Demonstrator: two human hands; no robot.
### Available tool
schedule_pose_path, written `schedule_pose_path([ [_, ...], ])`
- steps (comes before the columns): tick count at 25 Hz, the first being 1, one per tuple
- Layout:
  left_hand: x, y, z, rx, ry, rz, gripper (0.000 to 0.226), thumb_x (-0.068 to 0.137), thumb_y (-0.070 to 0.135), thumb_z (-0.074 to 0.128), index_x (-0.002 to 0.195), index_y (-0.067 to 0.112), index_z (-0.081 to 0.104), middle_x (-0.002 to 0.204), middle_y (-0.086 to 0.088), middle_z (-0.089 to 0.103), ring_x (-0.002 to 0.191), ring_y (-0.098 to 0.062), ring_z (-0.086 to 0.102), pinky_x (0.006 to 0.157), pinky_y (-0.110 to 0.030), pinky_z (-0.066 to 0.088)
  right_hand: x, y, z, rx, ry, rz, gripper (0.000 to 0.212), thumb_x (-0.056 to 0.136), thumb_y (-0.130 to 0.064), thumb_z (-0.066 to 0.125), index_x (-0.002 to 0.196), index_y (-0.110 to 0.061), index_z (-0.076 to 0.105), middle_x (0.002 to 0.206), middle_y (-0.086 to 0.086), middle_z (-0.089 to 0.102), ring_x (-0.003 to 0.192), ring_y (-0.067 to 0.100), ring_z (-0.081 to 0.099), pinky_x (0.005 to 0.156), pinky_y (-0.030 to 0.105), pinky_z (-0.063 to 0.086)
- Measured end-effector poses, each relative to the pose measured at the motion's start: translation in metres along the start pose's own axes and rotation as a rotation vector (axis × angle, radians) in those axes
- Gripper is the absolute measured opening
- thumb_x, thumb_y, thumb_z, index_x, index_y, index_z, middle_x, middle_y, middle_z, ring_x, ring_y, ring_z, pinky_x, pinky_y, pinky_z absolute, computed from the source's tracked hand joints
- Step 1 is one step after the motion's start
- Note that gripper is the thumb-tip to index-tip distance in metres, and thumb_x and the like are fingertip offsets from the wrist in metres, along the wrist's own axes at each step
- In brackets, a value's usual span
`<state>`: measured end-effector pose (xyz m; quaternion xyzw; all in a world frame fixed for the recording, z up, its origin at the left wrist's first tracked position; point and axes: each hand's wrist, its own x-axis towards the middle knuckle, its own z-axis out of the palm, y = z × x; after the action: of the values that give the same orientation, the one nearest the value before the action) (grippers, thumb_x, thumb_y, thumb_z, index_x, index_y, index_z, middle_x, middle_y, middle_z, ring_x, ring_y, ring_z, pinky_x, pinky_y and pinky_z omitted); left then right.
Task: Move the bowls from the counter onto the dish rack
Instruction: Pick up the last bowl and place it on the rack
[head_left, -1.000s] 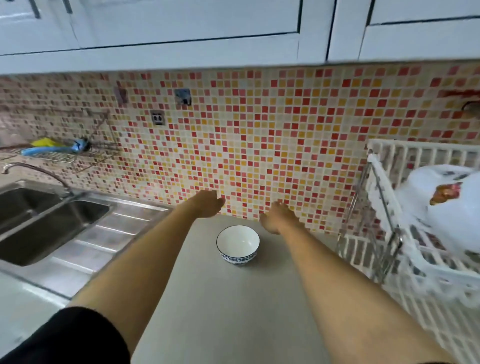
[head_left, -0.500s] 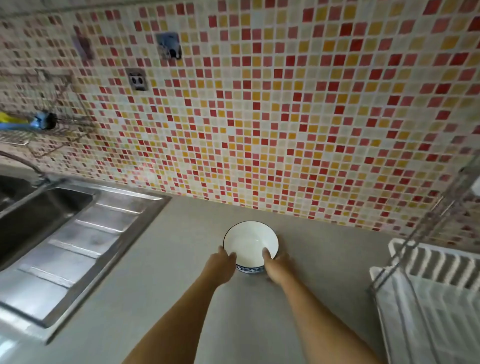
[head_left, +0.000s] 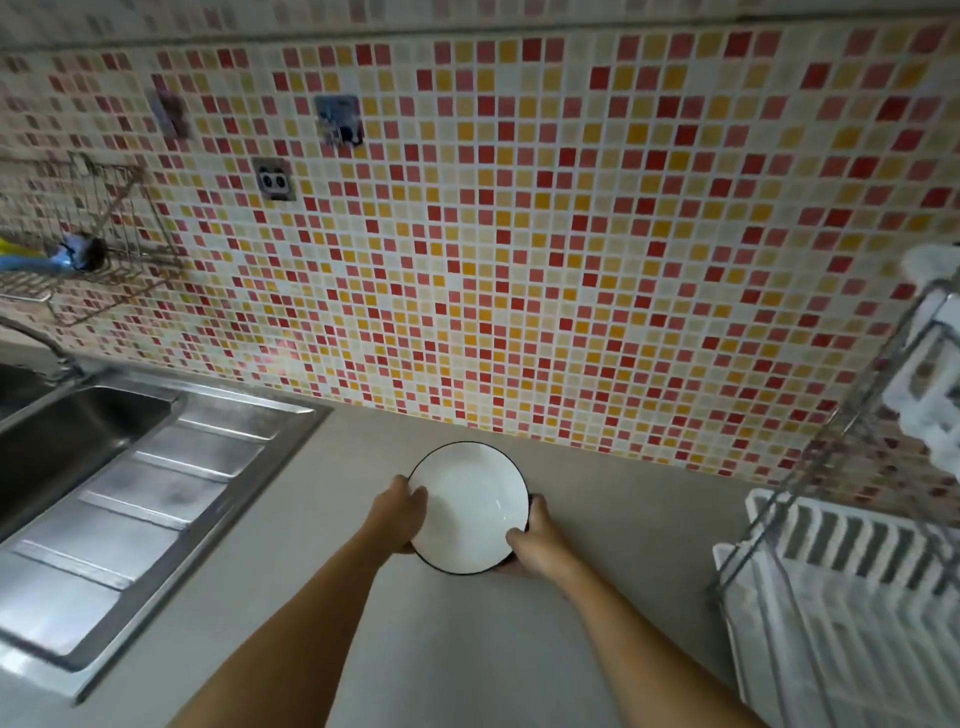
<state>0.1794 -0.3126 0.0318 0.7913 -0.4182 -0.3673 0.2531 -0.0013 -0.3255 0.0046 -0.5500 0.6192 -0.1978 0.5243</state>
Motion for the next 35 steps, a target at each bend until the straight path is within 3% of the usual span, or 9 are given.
schedule_pose_path([
  [3,-0.031,0.018,-0.036,-0.066,0.026,0.166,0.034,0.099,0.017,0.035,0.131,0.011,0.045,0.109,-0.014,0.055,0.083,-0.025,0.058,0.057,-0.031,0.056,-0.029,-0.028,-0.014,0.056,0.037,-0.172,0.057,0.082,0.002,0.047,0.125,-0.03,0.027,0.121,-0.002,0.047,0.106,0.022,0.05,0.068,0.034,0.06],
  [8,-0.099,0.048,-0.092,-0.064,0.158,0.609,0.038,0.1,0.015,0.039,0.136,0.022,0.042,0.11,-0.006,0.059,0.093,-0.029,0.059,0.08,-0.041,0.051,-0.112,-0.098,-0.043,0.09,0.145,-0.42,0.063,0.083,0.005,0.045,0.132,-0.033,0.031,0.111,-0.007,0.054,0.093,0.015,0.056,0.079,0.037,0.057],
  [11,-0.143,0.077,-0.117,-0.227,0.13,0.803,0.035,0.095,0.015,0.047,0.126,0.03,0.045,0.111,0.003,0.058,0.104,-0.026,0.055,0.087,-0.044,0.049,-0.161,-0.129,-0.067,-0.014,0.284,-0.712,0.05,0.092,-0.004,0.046,0.138,-0.024,0.038,0.133,0.001,0.053,0.119,0.02,0.052,0.1,0.035,0.045],
  [16,-0.218,0.125,-0.116,-0.28,-0.048,1.05,0.035,0.081,0.03,0.049,0.113,0.04,0.039,0.112,0.02,0.054,0.094,0.011,0.056,0.072,-0.011,0.05,-0.242,-0.139,-0.129,-0.218,0.476,-0.995,0.062,0.085,0.001,0.057,0.139,-0.024,0.038,0.133,-0.001,0.056,0.118,0.017,0.054,0.095,0.036,0.048],
  [19,-0.256,0.152,-0.102,-0.273,-0.111,1.184,0.053,0.072,0.05,0.059,0.119,0.043,0.035,0.119,0.017,0.052,0.097,0.017,0.056,0.07,-0.003,0.048,-0.286,-0.135,-0.166,-0.332,0.63,-1.054,0.069,0.081,0.007,0.059,0.14,-0.021,0.036,0.132,0.002,0.057,0.113,0.018,0.056,0.092,0.03,0.047],
  [22,-0.287,0.185,-0.085,-0.254,-0.224,1.303,0.087,0.05,0.086,0.056,0.122,0.052,0.022,0.116,0.043,0.05,0.104,0.025,0.051,0.075,0.003,0.044,-0.318,-0.126,-0.209,-0.438,0.784,-1.121,0.077,0.075,0.01,0.063,0.141,-0.019,0.035,0.128,0.008,0.058,0.111,0.024,0.058,0.093,0.037,0.049],
  [25,-0.318,0.226,-0.056,-0.197,-0.332,1.416,0.094,0.047,0.092,0.047,0.125,0.05,0.014,0.107,0.062,0.04,0.104,0.033,0.045,0.076,0.009,0.039,-0.35,-0.115,-0.265,-0.499,0.898,-1.154,0.08,0.071,0.014,0.061,0.14,-0.019,0.039,0.124,0.01,0.06,0.107,0.026,0.06,0.089,0.043,0.051],
  [30,-0.356,0.297,0.004,-0.22,-0.483,1.46,0.106,0.054,0.086,0.052,0.142,0.043,0.012,0.126,0.03,0.042,0.105,0.017,0.057,0.078,-0.005,0.05,-0.387,-0.081,-0.357,-0.686,1.113,-1.224,0.065,0.076,-0.001,0.065,0.136,-0.012,0.041,0.129,0.013,0.057,0.107,0.019,0.054,0.089,0.018,0.04],
  [35,-0.402,0.352,0.071,-0.13,-0.53,1.522,0.078,0.066,0.053,0.065,0.133,0.043,0.027,0.114,0.012,0.056,0.093,0.002,0.068,0.071,-0.017,0.055,-0.411,-0.02,-0.432,-0.627,1.202,-1.241,0.057,0.082,-0.016,0.06,0.132,-0.017,0.034,0.129,0.014,0.053,0.112,0.017,0.051,0.093,0.02,0.04],
])
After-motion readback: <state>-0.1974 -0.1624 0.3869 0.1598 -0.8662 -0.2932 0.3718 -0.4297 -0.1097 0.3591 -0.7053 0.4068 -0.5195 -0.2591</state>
